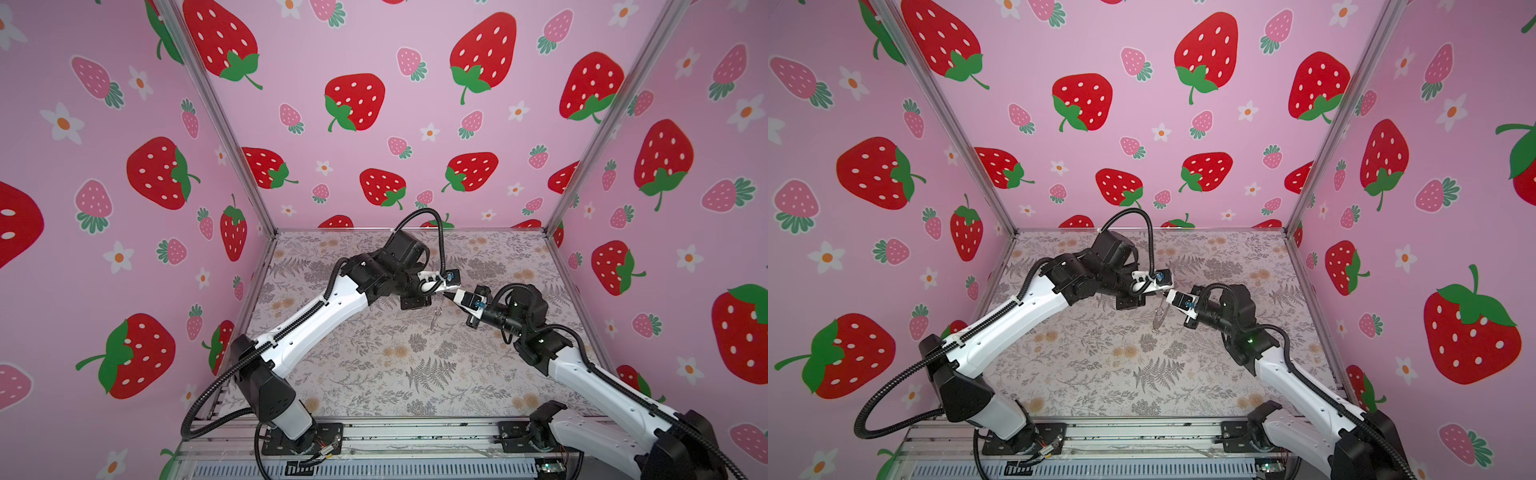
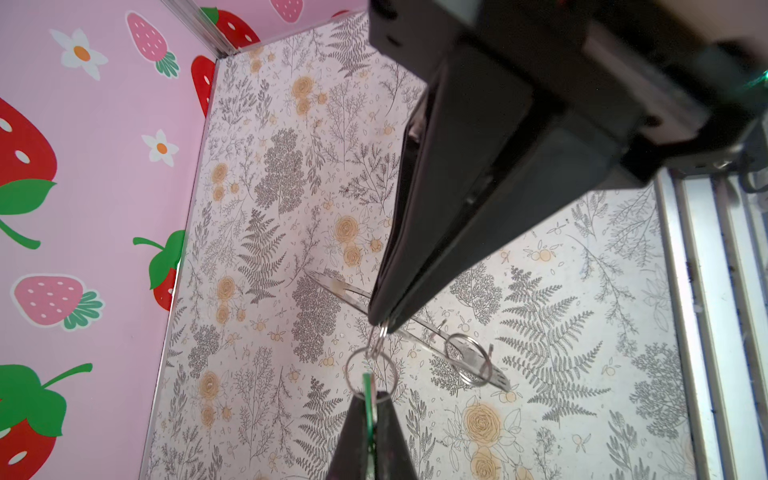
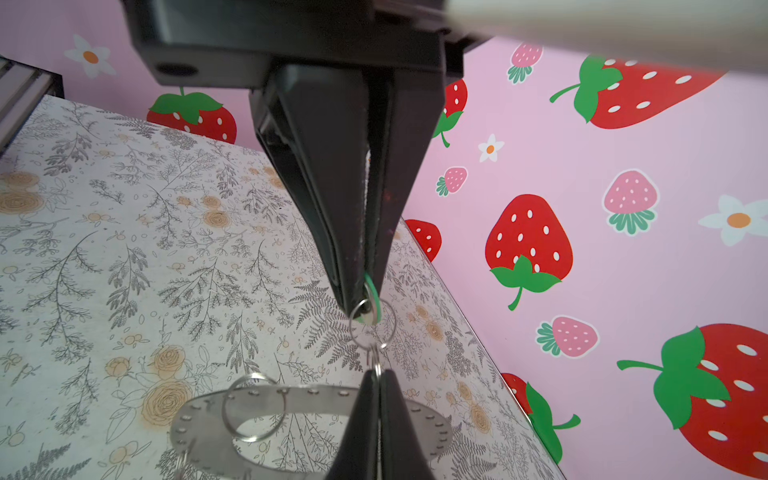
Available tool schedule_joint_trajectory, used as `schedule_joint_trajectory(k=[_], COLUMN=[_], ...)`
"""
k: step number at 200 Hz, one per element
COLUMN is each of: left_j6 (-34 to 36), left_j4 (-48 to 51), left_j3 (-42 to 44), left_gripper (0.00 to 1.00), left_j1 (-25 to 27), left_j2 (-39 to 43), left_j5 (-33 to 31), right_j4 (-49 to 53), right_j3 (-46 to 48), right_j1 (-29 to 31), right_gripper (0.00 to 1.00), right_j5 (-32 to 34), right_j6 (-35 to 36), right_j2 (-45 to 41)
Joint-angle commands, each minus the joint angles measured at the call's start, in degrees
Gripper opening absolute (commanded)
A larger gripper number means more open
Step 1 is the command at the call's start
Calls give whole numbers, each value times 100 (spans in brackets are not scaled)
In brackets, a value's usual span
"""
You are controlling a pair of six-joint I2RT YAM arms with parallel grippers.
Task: Put the keys on the keyring
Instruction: 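Open the right gripper and pull it back from the plate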
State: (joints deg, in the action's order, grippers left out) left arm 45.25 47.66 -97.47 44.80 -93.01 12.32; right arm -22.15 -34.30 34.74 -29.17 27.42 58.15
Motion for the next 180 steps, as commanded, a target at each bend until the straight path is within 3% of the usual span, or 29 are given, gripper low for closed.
schedule_joint_trajectory(k=[1,25,39,75,98,131,180], left_j6=[69,-243,-461,-908,-1257,-2246,-2721], left_j4=[407,615,678,461,535,554,-617], left_j3=[-408,-615,-720,-1046,-1796,-2894,-1277], left_gripper=[0,0,0,0,0,0,0], left_j1=[1,11,50,399,626,684,216], left_j2=[-140,-452,-636,-1228,-1819,-2571,-2461], left_j5=[-148,-129,-29,-271,-364,-518,-257], right_j4=[-578,-993,-907,-853,-765,-555,-267], right_j3=[538,1061,1261,1653,1664,1438,1155], right_j1=[-49,-212,-390,-750,-1133,-1532,-1619], right_gripper=[22,32,33,41,43,43,44], right_j5=[97,490,887,2963,3540,3508,3053], right_j6=[-225,-385,-439,-332,-330,-221,-90], right_j2=[-175,-556,-916,-1645,-1890,-1830,-1596])
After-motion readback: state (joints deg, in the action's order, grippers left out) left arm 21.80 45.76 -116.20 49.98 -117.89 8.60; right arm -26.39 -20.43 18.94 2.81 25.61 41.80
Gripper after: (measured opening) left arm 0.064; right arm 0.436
